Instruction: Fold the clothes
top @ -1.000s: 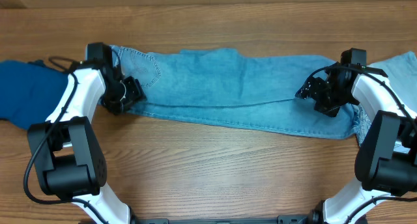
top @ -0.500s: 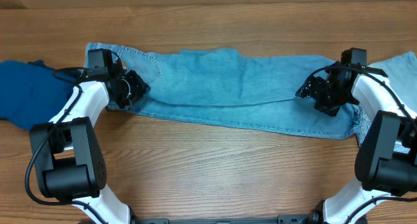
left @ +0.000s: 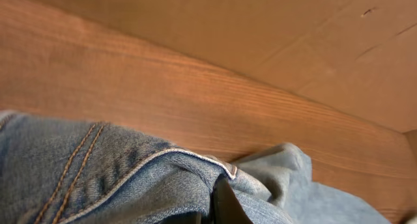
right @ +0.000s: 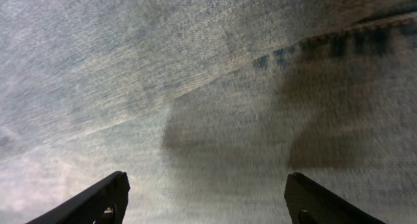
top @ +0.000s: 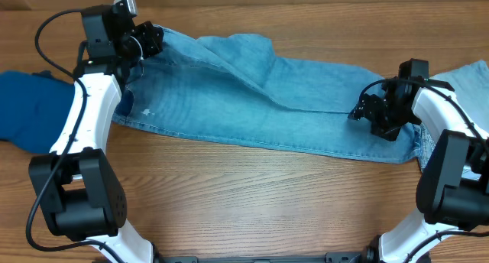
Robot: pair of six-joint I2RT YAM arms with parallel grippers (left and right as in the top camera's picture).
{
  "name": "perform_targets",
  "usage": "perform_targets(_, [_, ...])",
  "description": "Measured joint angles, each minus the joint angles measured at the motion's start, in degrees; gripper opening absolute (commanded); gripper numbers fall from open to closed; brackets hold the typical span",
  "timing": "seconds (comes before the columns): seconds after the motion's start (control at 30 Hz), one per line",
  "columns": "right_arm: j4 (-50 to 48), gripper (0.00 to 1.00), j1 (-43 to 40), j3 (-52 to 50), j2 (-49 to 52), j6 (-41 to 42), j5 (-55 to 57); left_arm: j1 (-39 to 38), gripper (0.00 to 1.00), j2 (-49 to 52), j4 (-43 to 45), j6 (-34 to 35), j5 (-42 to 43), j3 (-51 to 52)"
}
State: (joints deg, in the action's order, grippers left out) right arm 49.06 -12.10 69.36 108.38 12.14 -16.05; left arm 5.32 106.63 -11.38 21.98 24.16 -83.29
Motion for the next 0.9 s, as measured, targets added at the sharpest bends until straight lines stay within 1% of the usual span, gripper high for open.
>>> perform_targets(0.07, [-2.45,0.77,0.28,-3.02,-0.59,0.17,0.37,-0.85,0.04,0.90,2.60,-1.25,-0.87,-0.02])
perform_targets(0.13, [-7.15,0.76,0.28,-6.88,-2.95,1.49,0.42,-1.62,0.04,4.11,5.77,-1.88,-1.33,-0.04])
perform_targets(0.17, [-8.98,0.75,0.28,-8.68,-4.09,2.21,0.48,-1.73,0.04,5.95,7.65,-2.10,-1.46,-0.04])
perform_targets(0.2, [-10.43,0.71,0.28,-10.10,-4.96,2.93,0.59,-1.88,0.04,7.76,8.92,-2.10,-1.53,-0.02])
perform_targets(0.27, [-12.79,0.67,0.17,-12.74,-6.36,3.85,1.05,-1.97,0.04,9.70,9.38,-2.08,-1.53,-0.02])
perform_targets(0.33, [-12.79,0.65,0.15,-14.08,-7.10,4.81,1.07,-1.97,0.04,9.97,9.68,-2.08,-1.46,-0.09])
perform_targets(0.4, [-9.94,0.59,0.15,-14.71,-7.58,5.88,0.11,-1.97,0.04,9.97,9.68,-2.08,-0.90,-0.13])
perform_targets(0.5, [-5.18,0.61,0.22,-15.41,-8.31,7.15,-1.60,-1.97,0.04,9.97,9.60,-2.10,-0.15,-0.44])
perform_targets(0.53, [-5.18,0.65,0.24,-16.09,-9.03,7.37,-2.01,-1.97,0.04,9.97,9.49,-2.10,0.04,-0.94])
perform_targets(0.57, [-6.86,0.73,0.33,-17.55,-10.69,7.69,-2.23,-1.97,0.04,9.97,9.40,-2.08,0.26,-1.79])
perform_targets(0.6, [-7.58,0.80,0.57,-18.51,-11.63,7.78,-2.01,-1.97,0.04,9.97,9.07,-2.10,0.44,-3.08])
perform_targets(0.63, [-8.24,0.82,0.61,-18.64,-12.33,7.76,-2.08,-1.97,0.04,9.97,8.28,-2.10,0.66,-4.35])
perform_targets(0.73, [-11.61,0.81,0.83,-18.80,-14.14,8.00,0.07,-1.97,0.04,9.97,5.68,-2.12,1.33,-8.85])
perform_targets(0.77, [-15.13,0.78,0.81,-18.78,-14.25,8.39,0.46,-1.97,0.04,9.97,3.67,-2.34,1.46,-10.10])
perform_targets(0.83, [-18.69,0.74,0.22,-18.60,-14.23,10.05,0.57,-1.97,0.04,9.97,0.72,-2.99,1.68,-11.47])
perform_targets(0.9, [-23.37,0.71,-1.84,-18.49,-13.49,12.37,0.61,-1.97,0.04,9.97,0.11,-3.15,1.77,-11.65])
